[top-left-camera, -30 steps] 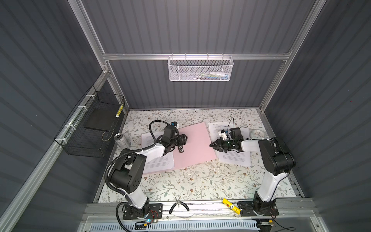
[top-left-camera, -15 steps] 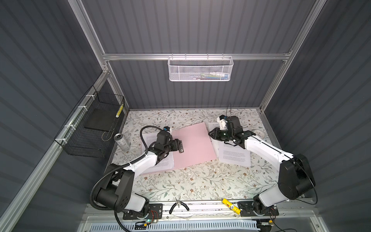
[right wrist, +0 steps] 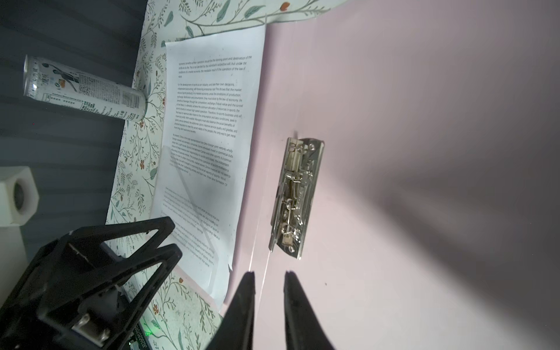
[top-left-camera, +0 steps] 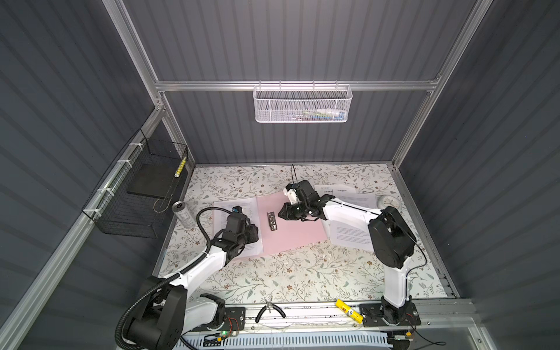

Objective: Put the files into the folder
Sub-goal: 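Move the right gripper over the metal clip lever on the folder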

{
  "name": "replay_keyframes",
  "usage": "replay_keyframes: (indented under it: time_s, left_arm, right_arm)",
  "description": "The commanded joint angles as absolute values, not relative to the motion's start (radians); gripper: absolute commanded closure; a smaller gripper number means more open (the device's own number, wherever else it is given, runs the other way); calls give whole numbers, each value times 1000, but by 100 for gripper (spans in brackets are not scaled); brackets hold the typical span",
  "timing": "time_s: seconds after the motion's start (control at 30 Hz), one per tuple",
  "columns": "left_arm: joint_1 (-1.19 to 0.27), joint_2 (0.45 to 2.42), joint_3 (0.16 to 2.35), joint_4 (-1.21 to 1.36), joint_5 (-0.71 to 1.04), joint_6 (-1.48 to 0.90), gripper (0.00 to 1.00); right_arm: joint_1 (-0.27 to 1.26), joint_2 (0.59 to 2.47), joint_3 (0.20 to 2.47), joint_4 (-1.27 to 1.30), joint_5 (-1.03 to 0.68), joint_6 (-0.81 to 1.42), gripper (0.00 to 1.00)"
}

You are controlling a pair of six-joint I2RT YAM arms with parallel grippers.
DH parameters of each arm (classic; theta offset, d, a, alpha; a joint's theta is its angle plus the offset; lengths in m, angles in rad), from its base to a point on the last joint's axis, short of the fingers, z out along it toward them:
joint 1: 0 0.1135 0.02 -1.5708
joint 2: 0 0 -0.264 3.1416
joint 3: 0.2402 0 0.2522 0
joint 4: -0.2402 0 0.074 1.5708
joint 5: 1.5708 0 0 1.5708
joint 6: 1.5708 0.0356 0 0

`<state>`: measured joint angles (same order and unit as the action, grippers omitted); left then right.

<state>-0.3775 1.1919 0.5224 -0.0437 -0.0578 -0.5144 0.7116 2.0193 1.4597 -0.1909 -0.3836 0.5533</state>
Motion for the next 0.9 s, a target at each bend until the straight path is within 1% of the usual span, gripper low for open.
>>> replay_keyframes:
  time_s: [0.0, 0.07, 0.17, 0.27, 0.47, 0.87]
  left_arm:
    - [-368, 1153, 489, -101, -81, -552, 50]
    - [-367, 1135, 478, -112, -81, -564, 50]
    - [-365, 1125, 469, -116, -89, -587, 51]
    - [-362, 1150, 469, -115, -91, -614, 53]
    - [-360, 1196, 440, -48, -46, -655, 55]
    - [-356, 1224, 403, -5, -63, -674, 56]
  right_arm:
    - [730, 2071, 1527, -212, -452, 569, 78]
    - [738, 2106, 1563, -225, -467, 569, 78]
    - [747, 2148, 1600, -251, -476, 569, 82]
    - [750, 2177, 1629, -286, -471, 563, 84]
    - [755, 2227, 1669, -339, -476, 555, 84]
    - [755, 2252, 1677, -360, -472, 572, 84]
